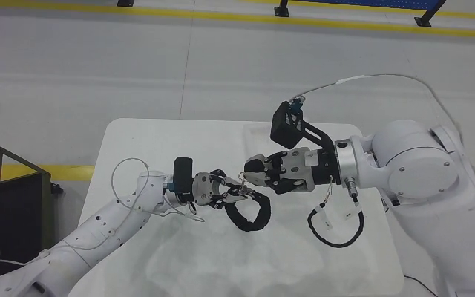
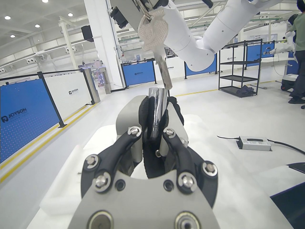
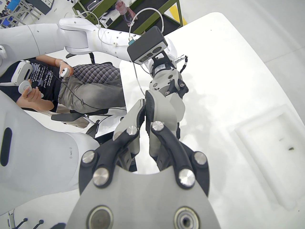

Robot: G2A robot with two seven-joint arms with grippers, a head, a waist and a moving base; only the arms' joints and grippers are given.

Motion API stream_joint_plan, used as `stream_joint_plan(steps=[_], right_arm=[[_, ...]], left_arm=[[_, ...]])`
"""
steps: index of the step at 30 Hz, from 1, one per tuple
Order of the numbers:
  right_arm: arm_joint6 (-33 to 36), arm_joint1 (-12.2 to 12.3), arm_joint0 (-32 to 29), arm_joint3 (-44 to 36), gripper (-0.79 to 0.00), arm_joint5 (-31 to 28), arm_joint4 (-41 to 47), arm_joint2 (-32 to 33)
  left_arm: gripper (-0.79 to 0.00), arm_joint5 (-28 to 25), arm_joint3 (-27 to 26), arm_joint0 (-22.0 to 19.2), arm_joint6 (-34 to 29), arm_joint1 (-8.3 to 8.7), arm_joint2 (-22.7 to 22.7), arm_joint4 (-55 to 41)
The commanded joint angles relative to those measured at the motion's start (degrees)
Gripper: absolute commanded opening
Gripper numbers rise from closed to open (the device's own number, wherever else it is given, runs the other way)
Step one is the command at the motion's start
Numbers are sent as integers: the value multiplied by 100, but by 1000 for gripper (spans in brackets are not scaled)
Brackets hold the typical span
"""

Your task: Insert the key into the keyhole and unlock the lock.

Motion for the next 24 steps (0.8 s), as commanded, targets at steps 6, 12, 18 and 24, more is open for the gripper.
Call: stream_joint_plan(steps=[6,12,18,24], right_arm=[[22,26,-66,80,-785,-151,96,53],[-15,42,-100,99,-785,-218,132,84],[-51,51,-117,99,-785,-231,150,62],[-111,54,-119,100,-785,-242,168,20]], left_arm=[[-785,12,-41,-71,13,53,182,-100],[-785,51,-53,-145,51,85,310,-143],[-785,98,-70,-211,99,107,423,-192],[-785,155,-56,-268,156,122,522,-236]])
